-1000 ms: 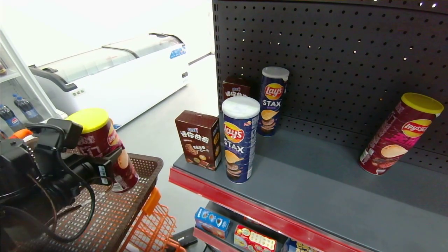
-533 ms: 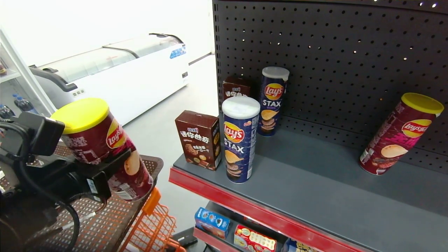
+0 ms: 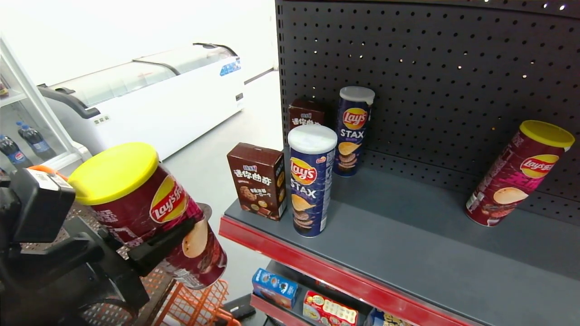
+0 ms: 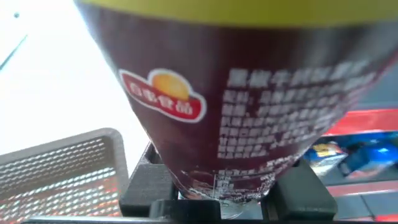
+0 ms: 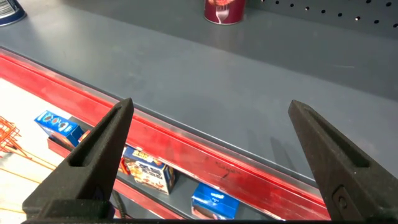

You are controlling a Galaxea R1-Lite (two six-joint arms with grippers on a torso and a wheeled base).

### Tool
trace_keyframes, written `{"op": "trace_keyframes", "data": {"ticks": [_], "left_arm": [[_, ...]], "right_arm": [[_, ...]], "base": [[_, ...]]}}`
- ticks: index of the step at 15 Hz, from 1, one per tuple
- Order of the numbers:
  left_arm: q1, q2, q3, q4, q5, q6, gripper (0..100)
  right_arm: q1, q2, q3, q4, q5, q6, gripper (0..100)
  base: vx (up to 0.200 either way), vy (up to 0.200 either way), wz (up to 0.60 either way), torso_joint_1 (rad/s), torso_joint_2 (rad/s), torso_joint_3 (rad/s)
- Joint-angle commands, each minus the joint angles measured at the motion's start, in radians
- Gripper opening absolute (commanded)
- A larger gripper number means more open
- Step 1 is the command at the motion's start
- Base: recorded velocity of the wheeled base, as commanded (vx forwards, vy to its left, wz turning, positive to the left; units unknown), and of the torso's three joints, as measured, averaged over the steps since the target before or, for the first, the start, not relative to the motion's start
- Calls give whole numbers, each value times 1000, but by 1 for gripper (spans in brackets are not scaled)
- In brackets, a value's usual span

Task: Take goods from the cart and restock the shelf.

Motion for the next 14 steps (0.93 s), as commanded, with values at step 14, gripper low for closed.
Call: {"op": "trace_keyframes", "data": {"ticks": [14], "left_arm": [[-86, 98, -24, 1, -344, 29, 0]], "right_arm": [[0, 2, 0, -1, 2, -2, 100]], "base": [[0, 0, -86, 0, 0, 1]]}}
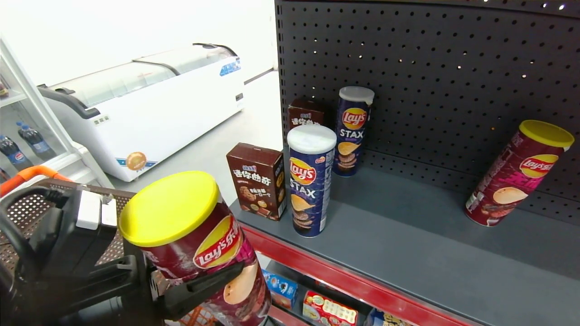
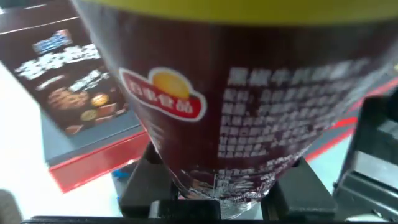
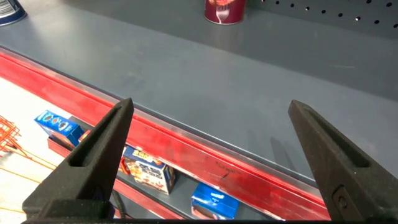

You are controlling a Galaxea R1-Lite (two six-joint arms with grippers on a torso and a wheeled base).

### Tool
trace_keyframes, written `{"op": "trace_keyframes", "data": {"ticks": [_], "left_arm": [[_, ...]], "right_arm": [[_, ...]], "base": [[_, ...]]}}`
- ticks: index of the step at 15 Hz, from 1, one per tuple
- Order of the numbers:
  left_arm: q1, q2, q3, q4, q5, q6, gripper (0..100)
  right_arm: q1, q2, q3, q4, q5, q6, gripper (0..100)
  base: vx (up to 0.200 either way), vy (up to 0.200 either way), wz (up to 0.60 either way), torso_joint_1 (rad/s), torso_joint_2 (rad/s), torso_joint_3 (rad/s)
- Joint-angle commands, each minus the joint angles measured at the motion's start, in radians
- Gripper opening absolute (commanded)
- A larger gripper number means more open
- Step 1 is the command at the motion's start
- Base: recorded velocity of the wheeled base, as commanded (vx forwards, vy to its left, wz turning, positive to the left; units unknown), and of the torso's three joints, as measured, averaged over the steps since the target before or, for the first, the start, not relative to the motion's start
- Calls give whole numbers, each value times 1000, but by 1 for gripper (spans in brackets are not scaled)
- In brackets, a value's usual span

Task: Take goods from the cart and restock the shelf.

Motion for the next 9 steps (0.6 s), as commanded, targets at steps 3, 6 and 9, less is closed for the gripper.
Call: {"op": "trace_keyframes", "data": {"ticks": [3, 6, 9], "left_arm": [[-3, 37, -2, -2, -56, 6, 0], [-2, 39, -2, -2, -105, 5, 0], [1, 48, -2, -5, -105, 5, 0]], "right_arm": [[0, 2, 0, -1, 1, 0, 100], [0, 2, 0, 0, 1, 0, 100], [0, 2, 0, 0, 1, 0, 100]], "base": [[0, 0, -600, -1, 2, 2], [0, 0, -600, 7, 4, 1], [0, 0, -600, 4, 2, -1]]}}
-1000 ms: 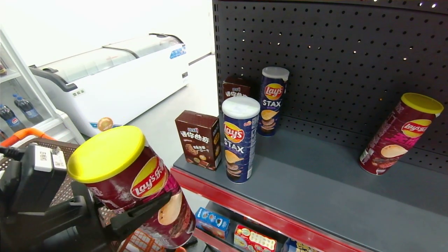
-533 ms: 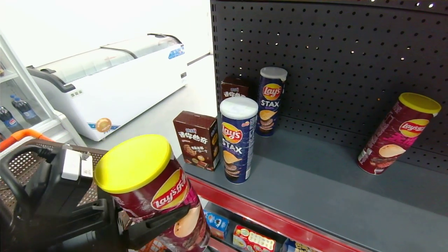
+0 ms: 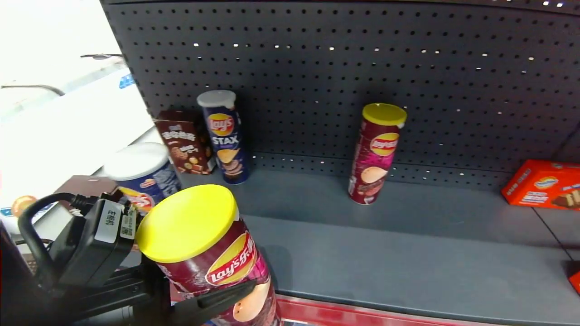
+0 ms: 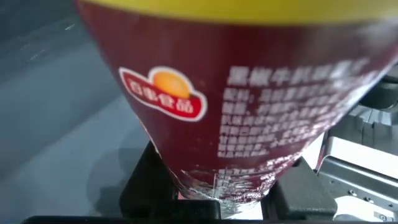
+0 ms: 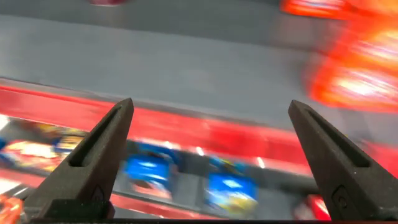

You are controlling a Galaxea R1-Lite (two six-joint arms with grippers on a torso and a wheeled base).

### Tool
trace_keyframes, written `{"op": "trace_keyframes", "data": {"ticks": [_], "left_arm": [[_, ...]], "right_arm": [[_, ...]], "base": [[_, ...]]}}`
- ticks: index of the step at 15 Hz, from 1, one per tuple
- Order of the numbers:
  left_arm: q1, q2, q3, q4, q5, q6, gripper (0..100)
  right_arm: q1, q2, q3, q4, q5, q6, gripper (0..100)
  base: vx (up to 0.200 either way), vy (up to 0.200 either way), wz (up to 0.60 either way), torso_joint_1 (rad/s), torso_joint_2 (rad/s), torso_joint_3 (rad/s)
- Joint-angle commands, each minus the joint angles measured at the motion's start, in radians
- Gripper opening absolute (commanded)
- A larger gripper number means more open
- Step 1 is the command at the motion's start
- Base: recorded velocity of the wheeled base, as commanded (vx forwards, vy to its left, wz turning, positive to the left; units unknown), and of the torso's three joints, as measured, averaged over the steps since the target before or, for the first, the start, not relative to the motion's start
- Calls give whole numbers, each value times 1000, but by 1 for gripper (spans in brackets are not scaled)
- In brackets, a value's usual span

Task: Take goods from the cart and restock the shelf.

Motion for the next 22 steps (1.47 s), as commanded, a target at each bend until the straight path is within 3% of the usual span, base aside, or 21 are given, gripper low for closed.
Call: {"op": "trace_keyframes", "data": {"ticks": [1, 7, 14, 15, 16, 18, 20, 22], "left_arm": [[7, 8, 1, -1, 1, 0, 0], [39, 1, 7, -2, 0, -3, 0], [38, 8, -31, -1, 6, 0, 0], [42, 8, -33, -1, 7, 0, 0], [51, 16, -51, 2, 9, -2, 0], [54, 54, -67, -7, 6, 0, 0], [56, 68, -77, -5, 3, 0, 0], [61, 74, -80, -7, 1, 0, 0]], "right_arm": [[0, 0, 0, -1, 0, 0, 100], [0, 2, 0, 1, 0, 0, 100], [3, 8, -2, 1, 0, 0, 100], [11, 46, -110, -4, 56, -5, 100], [23, 308, -314, 15, 138, -12, 100], [41, 400, -380, -27, 249, -123, 100], [67, 505, -434, -51, 342, -126, 100], [83, 626, -505, -51, 365, -117, 100]], "base": [[0, 0, 0, 0, 0, 0], [0, 0, 0, 0, 0, 0], [0, 0, 0, 0, 0, 0], [0, 0, 0, 0, 0, 0], [0, 0, 0, 0, 0, 0], [0, 0, 0, 0, 0, 0], [0, 0, 0, 0, 0, 0], [0, 0, 0, 0, 0, 0]]}}
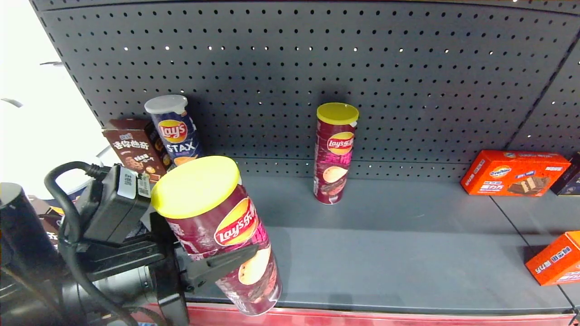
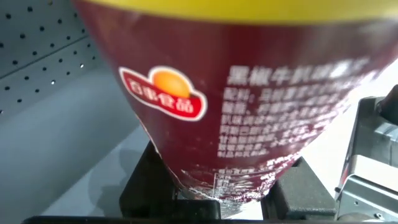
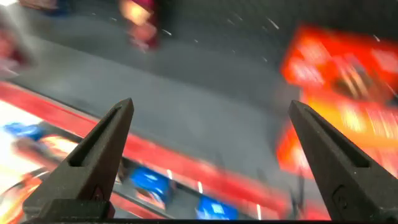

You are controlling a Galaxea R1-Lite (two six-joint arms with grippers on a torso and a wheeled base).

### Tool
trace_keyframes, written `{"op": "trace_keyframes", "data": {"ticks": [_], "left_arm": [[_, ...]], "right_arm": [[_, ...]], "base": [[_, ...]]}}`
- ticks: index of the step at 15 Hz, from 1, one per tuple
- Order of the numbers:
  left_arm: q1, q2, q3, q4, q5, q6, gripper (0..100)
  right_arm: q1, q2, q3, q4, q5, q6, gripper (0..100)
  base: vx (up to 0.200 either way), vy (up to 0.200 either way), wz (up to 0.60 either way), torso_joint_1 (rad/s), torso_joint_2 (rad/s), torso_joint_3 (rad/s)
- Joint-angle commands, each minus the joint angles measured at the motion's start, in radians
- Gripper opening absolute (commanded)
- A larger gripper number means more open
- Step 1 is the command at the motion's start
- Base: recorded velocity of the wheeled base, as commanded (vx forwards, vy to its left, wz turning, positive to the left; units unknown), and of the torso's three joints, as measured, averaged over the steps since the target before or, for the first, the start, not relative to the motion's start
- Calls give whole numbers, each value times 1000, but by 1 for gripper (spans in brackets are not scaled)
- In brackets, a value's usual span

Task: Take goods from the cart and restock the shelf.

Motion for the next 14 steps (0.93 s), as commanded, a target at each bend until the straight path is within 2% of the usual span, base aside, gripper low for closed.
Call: {"op": "trace_keyframes", "data": {"ticks": [1, 3, 7, 10, 12, 14], "left_arm": [[1, 16, -4, -1, -1, -1, 0], [11, 16, 1, -1, -1, -3, 0], [21, 19, 10, 1, -12, -7, 0], [20, 34, -4, 1, -13, -7, 0], [20, 46, -7, -1, -13, -9, 0], [20, 46, -7, -1, -13, -9, 0]], "right_arm": [[86, 310, -133, -42, 90, -17, 100], [152, 400, -143, -106, 93, -12, 100], [180, 643, -214, -215, 120, -4, 100], [186, 797, -252, -344, 191, 46, 100], [201, 877, -297, -391, 185, 42, 100], [213, 992, -303, -597, 264, 32, 100]], "base": [[0, 0, 0, 0, 0, 0], [0, 0, 0, 0, 0, 0], [0, 0, 0, 0, 0, 0], [0, 0, 0, 0, 0, 0], [0, 0, 0, 0, 0, 0], [0, 0, 0, 0, 0, 0]]}}
